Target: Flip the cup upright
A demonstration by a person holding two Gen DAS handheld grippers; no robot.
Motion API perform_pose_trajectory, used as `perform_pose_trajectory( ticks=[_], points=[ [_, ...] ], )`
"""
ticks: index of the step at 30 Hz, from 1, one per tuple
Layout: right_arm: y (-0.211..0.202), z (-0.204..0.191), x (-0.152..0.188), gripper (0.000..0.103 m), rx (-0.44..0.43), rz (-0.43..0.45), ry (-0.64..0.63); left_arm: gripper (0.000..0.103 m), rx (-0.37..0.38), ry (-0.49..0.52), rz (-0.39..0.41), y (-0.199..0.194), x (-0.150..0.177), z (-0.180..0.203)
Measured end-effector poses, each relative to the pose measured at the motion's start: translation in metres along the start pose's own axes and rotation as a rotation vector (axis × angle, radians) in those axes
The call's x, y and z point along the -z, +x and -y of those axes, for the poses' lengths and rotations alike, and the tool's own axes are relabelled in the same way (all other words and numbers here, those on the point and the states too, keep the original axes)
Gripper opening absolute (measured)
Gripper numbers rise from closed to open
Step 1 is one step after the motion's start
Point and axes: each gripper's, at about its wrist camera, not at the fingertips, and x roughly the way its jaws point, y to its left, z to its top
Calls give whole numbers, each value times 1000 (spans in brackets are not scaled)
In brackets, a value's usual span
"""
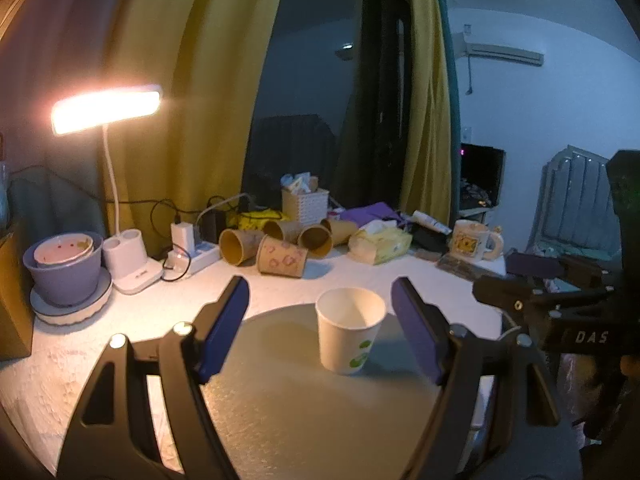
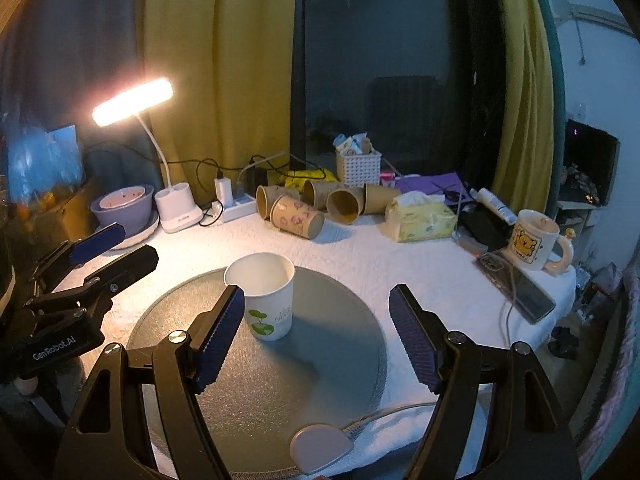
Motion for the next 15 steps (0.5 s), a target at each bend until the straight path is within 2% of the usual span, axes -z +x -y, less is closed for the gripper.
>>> perform_pose_trajectory(
  ticks=[15],
  points=[
    [-43,4,-13,78,21,88,8,75,42,37,52,-29,-19,23]
  ],
)
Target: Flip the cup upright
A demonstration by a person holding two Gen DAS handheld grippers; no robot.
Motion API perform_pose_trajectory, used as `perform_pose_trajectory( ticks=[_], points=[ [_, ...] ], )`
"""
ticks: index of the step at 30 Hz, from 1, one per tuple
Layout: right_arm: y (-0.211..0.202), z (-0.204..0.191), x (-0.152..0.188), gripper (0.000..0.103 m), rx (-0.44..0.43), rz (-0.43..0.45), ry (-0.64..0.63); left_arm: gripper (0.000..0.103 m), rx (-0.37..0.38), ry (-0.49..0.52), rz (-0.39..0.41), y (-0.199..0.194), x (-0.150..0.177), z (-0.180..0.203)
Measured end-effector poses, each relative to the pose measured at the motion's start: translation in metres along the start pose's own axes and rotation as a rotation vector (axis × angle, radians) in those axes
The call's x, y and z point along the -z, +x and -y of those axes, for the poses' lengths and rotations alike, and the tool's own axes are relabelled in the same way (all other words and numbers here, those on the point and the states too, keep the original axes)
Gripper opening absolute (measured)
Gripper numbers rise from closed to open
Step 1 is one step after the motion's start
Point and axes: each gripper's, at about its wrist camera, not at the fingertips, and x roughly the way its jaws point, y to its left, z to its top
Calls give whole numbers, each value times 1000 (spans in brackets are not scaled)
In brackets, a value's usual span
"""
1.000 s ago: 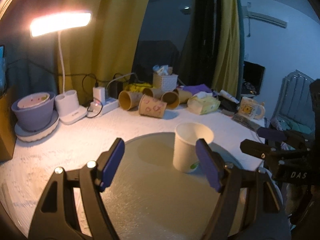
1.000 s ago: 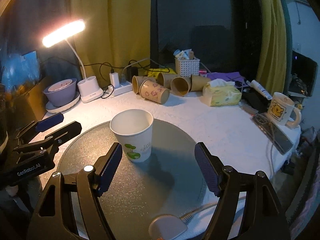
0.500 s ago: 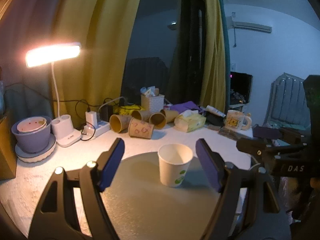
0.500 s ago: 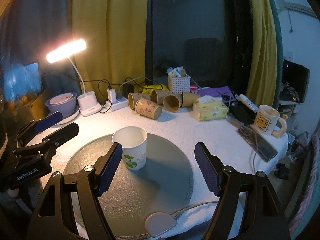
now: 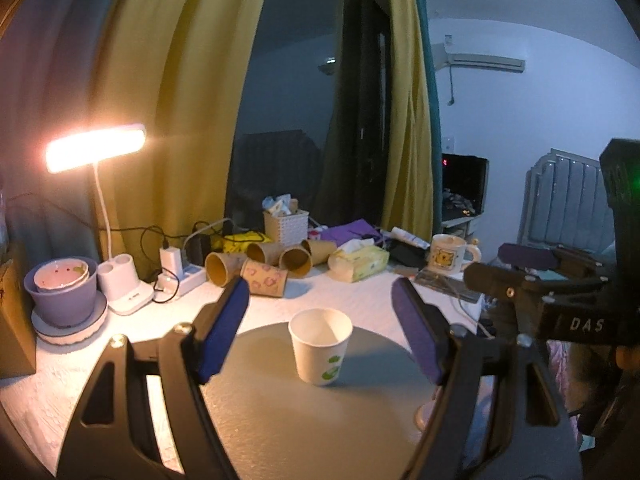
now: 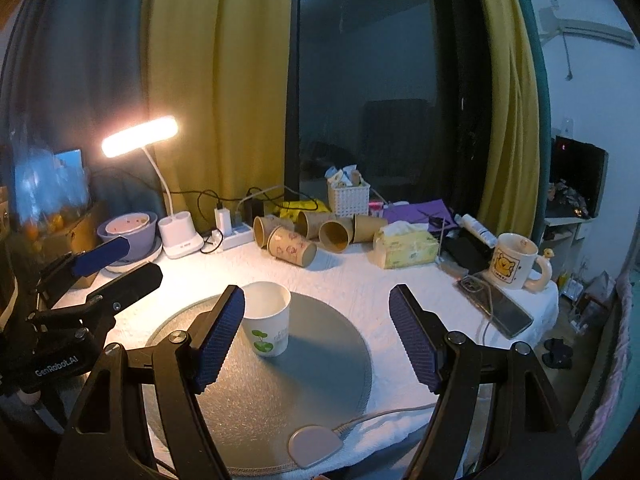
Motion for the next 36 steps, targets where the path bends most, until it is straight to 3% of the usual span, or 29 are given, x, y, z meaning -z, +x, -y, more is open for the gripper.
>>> perform_pose_trajectory(
  ticks=[14,15,17,18,36],
  points=[
    [-30,6,-7,78,18,67,16,76,-4,11,26,-18,-15,14],
    [-31,7,-7,78,19,71,18,77,-3,11,26,-18,-15,15],
    [-32,8,-7,78,22,72,21,93,0,1,29,-19,-15,14],
    [-32,9,-7,78,22,72,22,94,5,-10,34,-20,-16,14],
    [-30,11,-5,78,14,64,25,94,-50,-39,3,-19,-21,8]
  ],
)
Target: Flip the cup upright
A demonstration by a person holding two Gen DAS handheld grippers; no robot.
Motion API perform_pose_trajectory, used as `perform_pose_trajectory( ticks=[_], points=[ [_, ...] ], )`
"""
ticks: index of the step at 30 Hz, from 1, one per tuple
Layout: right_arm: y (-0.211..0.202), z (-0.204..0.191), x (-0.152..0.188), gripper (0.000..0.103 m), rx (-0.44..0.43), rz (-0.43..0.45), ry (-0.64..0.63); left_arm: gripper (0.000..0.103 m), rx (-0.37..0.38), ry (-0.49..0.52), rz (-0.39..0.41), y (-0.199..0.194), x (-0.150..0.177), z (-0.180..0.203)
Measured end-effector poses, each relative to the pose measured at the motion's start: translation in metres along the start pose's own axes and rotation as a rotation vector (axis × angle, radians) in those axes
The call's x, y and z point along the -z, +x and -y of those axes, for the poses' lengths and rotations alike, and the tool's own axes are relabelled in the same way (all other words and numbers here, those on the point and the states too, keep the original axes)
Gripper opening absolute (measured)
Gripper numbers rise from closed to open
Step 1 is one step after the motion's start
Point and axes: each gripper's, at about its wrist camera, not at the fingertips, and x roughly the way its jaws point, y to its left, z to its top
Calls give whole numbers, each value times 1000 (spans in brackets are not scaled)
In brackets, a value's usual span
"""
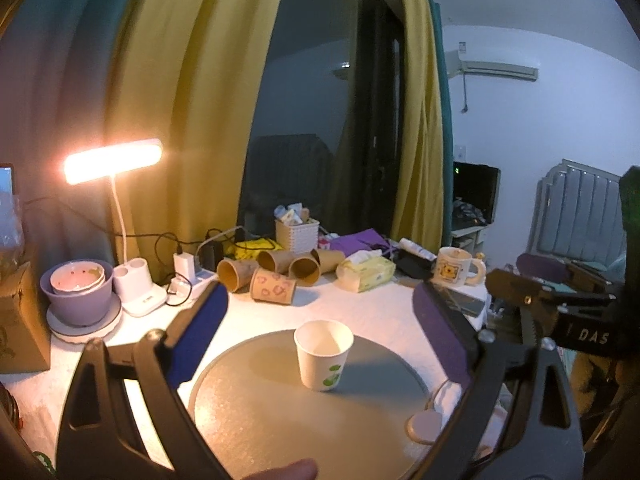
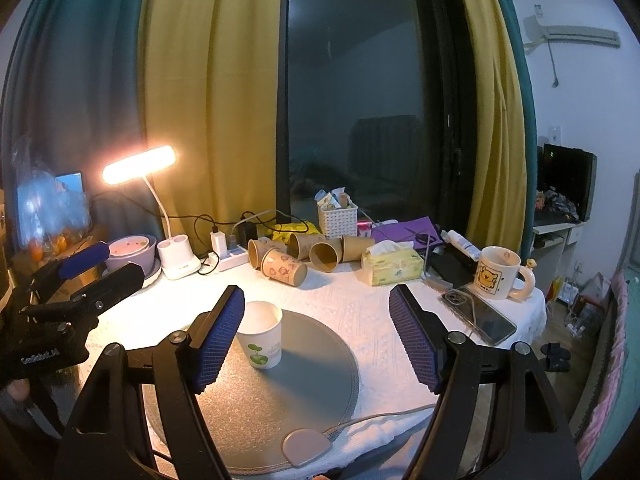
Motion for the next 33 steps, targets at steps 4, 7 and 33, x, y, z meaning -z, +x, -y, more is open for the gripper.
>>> perform_pose_trajectory(
  ticks=[4,7,33],
  points=[
    [0,0,0,78,0,0,0,94,-2,2,4,-1,0,0],
    [1,0,0,78,0,-2,0,94,-7,4,3,0,0,0],
    [2,-1,3,78,-2,-8,1,94,-16,4,-3,4,1,-3]
  ],
)
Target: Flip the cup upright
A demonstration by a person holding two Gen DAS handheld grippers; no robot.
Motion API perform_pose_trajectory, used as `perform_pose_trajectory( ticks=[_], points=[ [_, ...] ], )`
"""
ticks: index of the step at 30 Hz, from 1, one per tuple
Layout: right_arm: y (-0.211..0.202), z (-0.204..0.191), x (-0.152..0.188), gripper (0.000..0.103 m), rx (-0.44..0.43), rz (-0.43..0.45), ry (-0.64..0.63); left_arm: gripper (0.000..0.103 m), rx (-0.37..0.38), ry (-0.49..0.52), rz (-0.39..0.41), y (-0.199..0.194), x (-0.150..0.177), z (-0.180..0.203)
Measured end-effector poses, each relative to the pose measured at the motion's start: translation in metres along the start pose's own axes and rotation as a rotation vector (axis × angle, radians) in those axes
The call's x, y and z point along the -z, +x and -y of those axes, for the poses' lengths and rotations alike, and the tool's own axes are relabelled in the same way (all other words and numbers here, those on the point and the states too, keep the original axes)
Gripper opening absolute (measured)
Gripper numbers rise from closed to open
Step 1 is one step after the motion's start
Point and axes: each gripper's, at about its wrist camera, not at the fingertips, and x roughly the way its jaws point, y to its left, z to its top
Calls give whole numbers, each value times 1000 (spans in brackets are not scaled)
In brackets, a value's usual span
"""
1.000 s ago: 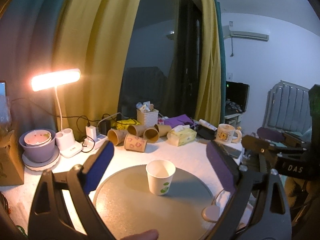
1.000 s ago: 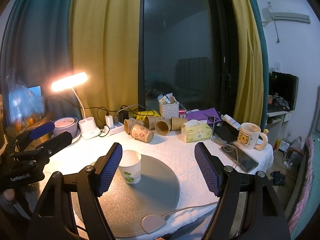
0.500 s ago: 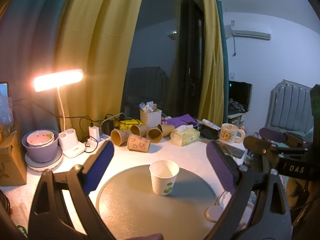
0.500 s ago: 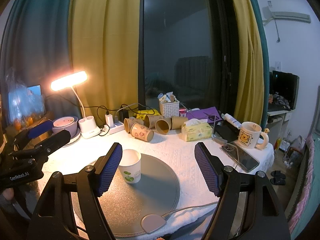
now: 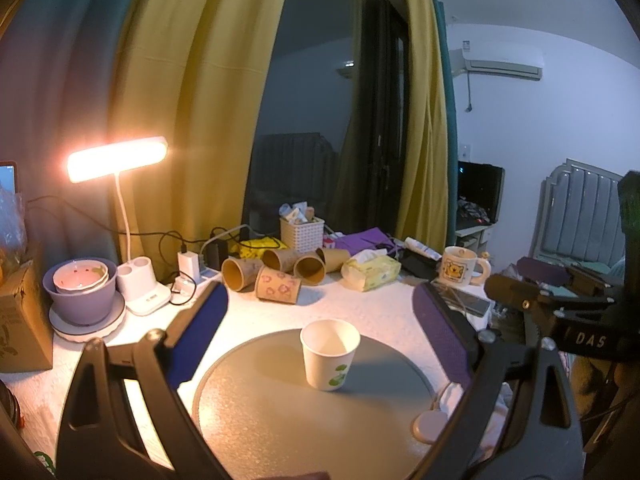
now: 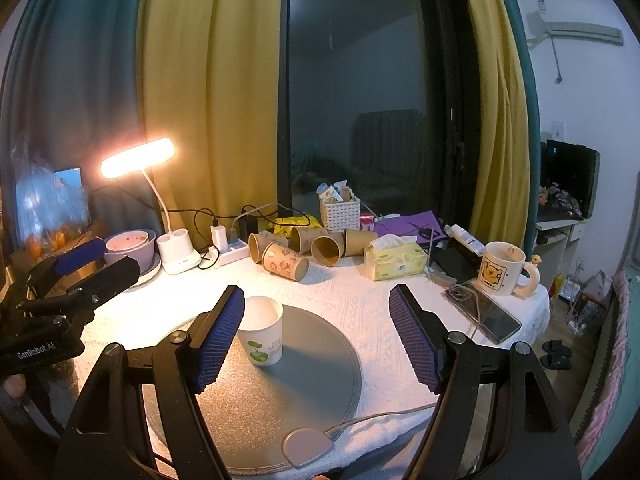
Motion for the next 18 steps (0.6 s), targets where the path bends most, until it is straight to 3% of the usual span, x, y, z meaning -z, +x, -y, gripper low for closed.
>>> perform_pose_trajectory(
  ticks=[18],
  points=[
    [-1,-1,3,78,-2,-4,2,94,0,1,-1,1,0,-1]
  ],
)
